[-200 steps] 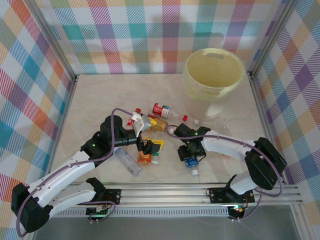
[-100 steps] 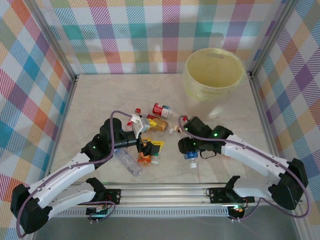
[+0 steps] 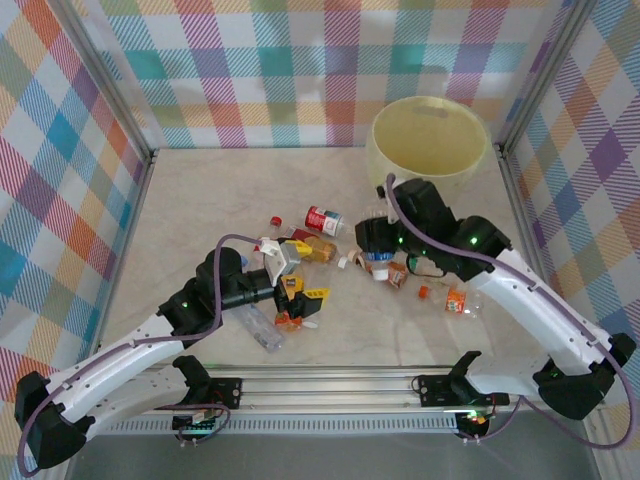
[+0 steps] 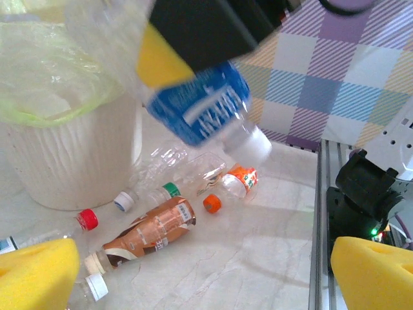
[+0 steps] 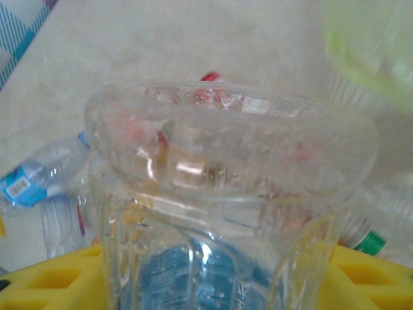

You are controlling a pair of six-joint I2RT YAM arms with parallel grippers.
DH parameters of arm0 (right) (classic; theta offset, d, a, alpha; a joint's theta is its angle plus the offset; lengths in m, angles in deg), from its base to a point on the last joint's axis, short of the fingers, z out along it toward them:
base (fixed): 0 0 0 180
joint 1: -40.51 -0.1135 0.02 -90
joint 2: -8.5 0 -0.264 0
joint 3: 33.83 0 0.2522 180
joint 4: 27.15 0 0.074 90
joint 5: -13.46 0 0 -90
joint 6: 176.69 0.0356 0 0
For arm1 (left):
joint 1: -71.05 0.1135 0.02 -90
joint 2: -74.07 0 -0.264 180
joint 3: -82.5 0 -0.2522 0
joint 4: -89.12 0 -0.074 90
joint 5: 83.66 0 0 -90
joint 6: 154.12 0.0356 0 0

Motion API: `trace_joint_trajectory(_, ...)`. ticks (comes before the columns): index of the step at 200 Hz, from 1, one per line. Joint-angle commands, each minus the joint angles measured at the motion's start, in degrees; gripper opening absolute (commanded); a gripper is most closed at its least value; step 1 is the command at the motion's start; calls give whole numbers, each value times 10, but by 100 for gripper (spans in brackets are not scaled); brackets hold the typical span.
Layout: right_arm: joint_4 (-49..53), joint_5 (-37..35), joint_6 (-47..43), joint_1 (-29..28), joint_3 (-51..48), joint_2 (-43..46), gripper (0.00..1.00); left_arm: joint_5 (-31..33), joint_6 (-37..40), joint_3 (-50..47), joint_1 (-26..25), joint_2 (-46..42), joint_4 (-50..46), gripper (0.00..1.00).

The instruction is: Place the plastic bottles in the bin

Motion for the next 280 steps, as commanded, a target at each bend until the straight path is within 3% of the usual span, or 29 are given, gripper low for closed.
trace_joint_trajectory(1,-1,-31,-37,28,65,-19,63,6,10,8,-7,-4,-2,100)
trace_joint_trajectory(84,-57,6,-88,159,217,-116,62,-6,18,28,-7,5,-31,100)
trace_joint_trajectory(176,-70,69,-33,305,330,-211,61,-5,27,35,-7,10,-41,100)
trace_joint_trajectory(225,-49,44,-11,337,383,-266,60,-8,27,36,-7,13,-43,100)
trace_joint_trajectory(280,22,70,-25,347,468,-356,62,-9,28,37,-8,14,-44,100)
